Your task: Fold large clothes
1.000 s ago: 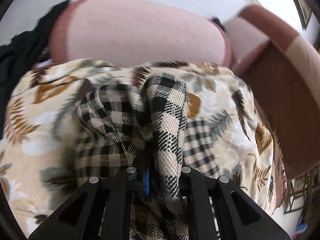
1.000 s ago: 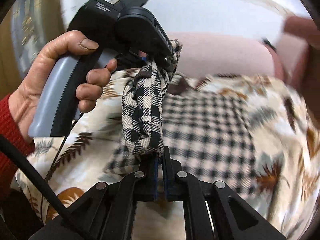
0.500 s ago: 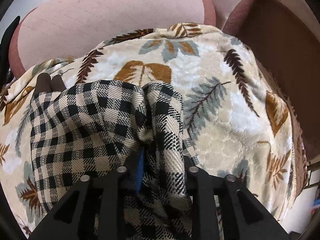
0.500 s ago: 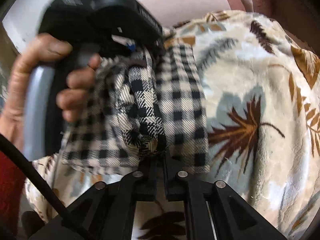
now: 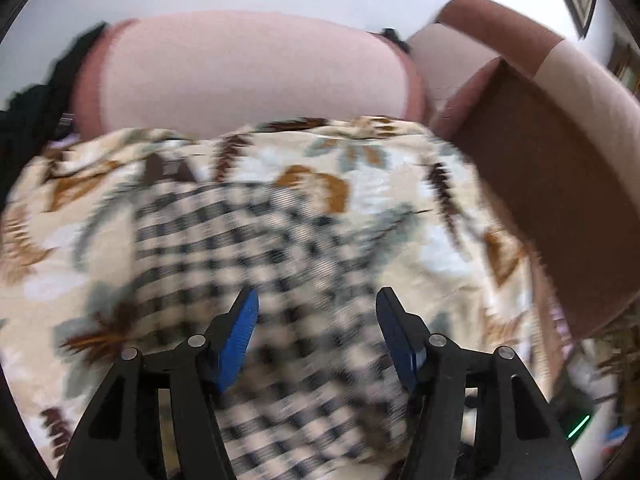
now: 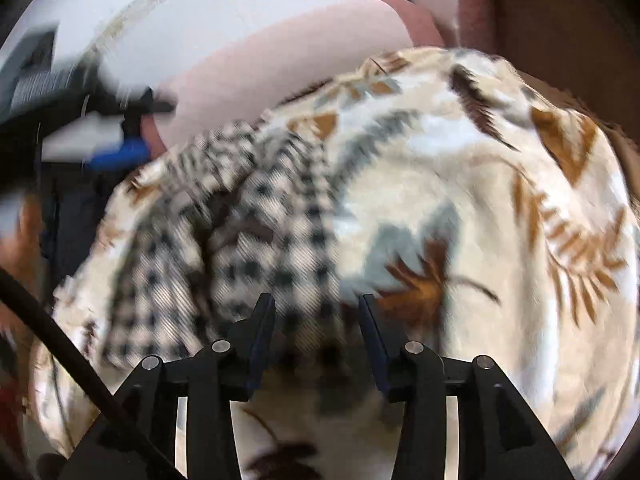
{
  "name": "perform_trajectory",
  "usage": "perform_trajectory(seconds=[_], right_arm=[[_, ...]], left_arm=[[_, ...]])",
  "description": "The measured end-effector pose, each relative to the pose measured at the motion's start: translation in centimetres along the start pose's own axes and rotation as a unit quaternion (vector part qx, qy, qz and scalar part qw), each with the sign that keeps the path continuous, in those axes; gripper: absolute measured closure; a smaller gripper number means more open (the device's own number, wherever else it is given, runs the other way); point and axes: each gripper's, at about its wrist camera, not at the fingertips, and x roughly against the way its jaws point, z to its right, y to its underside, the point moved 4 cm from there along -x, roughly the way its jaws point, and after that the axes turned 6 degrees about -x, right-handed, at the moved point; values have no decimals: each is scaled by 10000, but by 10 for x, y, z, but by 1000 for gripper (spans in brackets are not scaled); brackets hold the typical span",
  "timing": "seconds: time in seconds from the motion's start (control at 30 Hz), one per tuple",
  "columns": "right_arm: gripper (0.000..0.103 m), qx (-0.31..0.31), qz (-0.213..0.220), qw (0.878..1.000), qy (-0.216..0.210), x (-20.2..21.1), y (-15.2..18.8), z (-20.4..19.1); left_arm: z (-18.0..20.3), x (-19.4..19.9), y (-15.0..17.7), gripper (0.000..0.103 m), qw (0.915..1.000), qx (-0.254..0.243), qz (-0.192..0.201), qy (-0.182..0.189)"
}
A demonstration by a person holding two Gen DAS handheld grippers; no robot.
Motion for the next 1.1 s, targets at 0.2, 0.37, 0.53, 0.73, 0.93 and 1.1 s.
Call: perform_trajectory(seconds=[0.2,0.37,0.53,0.73,0.93,1.1], right_arm=[[55,-206,-140,9965,-798,-25,-50,-24],[55,-47,-795,9912,-1059,-85,-64,-48],[86,-79,-905,9890,-1164,-98,-63,-52],[88,23,-430,9950,-904,-62,-82,-34],[83,-312,-1118,9919,-526,-103,-59,13],[64,-459,-962,9937,-350,-85,-74,25]], left_arm=[[-38,13,62,43,9979,125,-65,-626],[-52,11,92,43,9964,353,-226,-732],[-48,7,97,43,9943,220,-210,-1024],[-37,-11,107,43,9941,259,-372,-985],[-32,-33,127,41,9915,115,-624,-1133],[-32,-20,134,41,9920,146,-719,-1026]])
